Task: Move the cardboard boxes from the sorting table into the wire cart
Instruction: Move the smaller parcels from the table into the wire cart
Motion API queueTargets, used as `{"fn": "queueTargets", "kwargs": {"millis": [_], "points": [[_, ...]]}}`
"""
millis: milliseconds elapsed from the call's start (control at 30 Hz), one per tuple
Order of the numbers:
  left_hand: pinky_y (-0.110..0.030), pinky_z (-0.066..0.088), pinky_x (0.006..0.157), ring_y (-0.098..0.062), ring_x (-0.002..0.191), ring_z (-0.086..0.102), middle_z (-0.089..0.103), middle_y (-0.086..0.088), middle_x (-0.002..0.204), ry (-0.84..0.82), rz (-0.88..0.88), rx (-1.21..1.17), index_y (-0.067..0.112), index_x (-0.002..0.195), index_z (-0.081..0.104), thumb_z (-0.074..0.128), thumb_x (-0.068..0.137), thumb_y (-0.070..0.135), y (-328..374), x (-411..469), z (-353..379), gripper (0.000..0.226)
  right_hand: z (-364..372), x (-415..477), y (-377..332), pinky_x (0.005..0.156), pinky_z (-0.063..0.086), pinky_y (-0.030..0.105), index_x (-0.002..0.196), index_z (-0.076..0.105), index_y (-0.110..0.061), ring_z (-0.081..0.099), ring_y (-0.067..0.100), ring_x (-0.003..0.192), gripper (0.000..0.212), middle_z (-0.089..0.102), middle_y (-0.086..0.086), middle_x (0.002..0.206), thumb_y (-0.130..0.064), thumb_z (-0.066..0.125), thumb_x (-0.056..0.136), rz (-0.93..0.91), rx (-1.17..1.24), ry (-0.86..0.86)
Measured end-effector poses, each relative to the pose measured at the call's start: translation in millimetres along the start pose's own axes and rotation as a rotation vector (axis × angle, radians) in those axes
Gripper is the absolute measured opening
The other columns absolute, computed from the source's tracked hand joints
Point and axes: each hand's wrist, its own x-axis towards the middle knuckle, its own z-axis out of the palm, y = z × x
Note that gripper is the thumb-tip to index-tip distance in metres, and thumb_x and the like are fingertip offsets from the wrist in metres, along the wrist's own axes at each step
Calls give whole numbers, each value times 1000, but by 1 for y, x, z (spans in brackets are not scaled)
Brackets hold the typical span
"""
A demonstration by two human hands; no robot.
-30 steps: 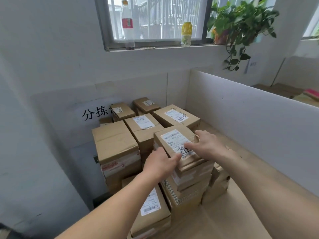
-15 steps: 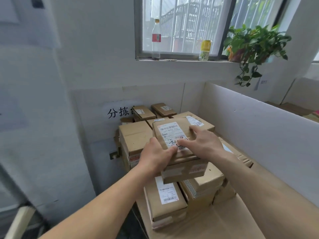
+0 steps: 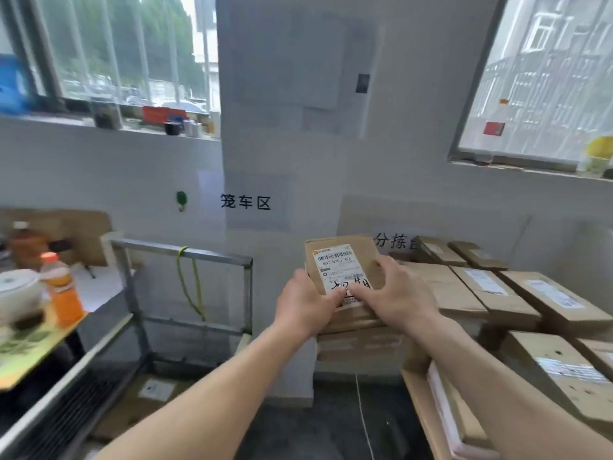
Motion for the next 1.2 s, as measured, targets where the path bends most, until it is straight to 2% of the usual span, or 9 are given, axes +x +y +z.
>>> {"fn": "queueTargets", "kwargs": {"millis": [100,233,367,600,733,867,1000,1133,1200], "points": [[-40,53,90,-23,107,64,66,-2,118,109,-57,30,14,117,51,75,81,53,-42,-9,-67,58,37,-5,-70,97,47,41,150,41,-27,58,27,122,92,61,6,133,-75,61,75,-112,50,-49],[-36,54,86,-21,103,65,67,-1,115,235,-134,53,15,115,50,76,81,52,-97,-26,-140,56,83,-13,-152,90,49,40,148,41,-25,61,26,115,90,64,5,128,-75,62,76,-268,76,-133],[-43,56,89,-21,103,66,67,-1,115,352,-219,74,16,118,49,76,82,52,-146,-44,-191,57,129,-20,-216,89,49,38,145,42,-27,60,27,113,86,62,6,125,-75,62,77,-390,78,-225],[-42,55,91,-18,105,65,67,2,118,539,-384,84,20,124,46,75,80,52,-220,-70,-257,62,210,-30,-309,75,42,34,132,45,-33,58,22,95,73,57,0,105,-78,59,76,-622,101,-380],[-37,55,89,-16,105,64,66,6,118,636,-513,98,24,127,45,76,77,54,-254,-81,-282,66,254,-35,-355,71,39,34,126,45,-34,50,18,86,68,51,-6,97,-78,59,74,-746,156,-479],[-35,52,91,-17,108,63,66,5,123,724,-640,118,25,130,45,78,74,52,-282,-91,-298,70,293,-40,-392,65,38,33,122,43,-36,49,17,81,63,53,-6,97,-75,60,76,-873,193,-586],[-36,51,96,-20,114,61,63,2,130,785,-751,93,22,144,38,81,71,49,-311,-109,-299,89,328,-58,-416,62,38,32,123,38,-41,52,17,79,64,50,-6,96,-74,62,73,-982,208,-694],[-37,51,96,-19,115,60,61,2,133,834,-862,63,22,148,34,84,70,44,-345,-139,-290,95,365,-93,-420,66,45,33,125,34,-42,57,17,80,67,53,-5,99,-72,64,73,-1084,205,-807],[-35,52,92,-17,113,60,62,5,131,840,-904,39,25,147,35,84,68,44,-363,-156,-281,95,384,-113,-416,72,50,35,126,33,-40,61,21,88,68,56,-2,105,-70,64,74,-1113,178,-867]]}}
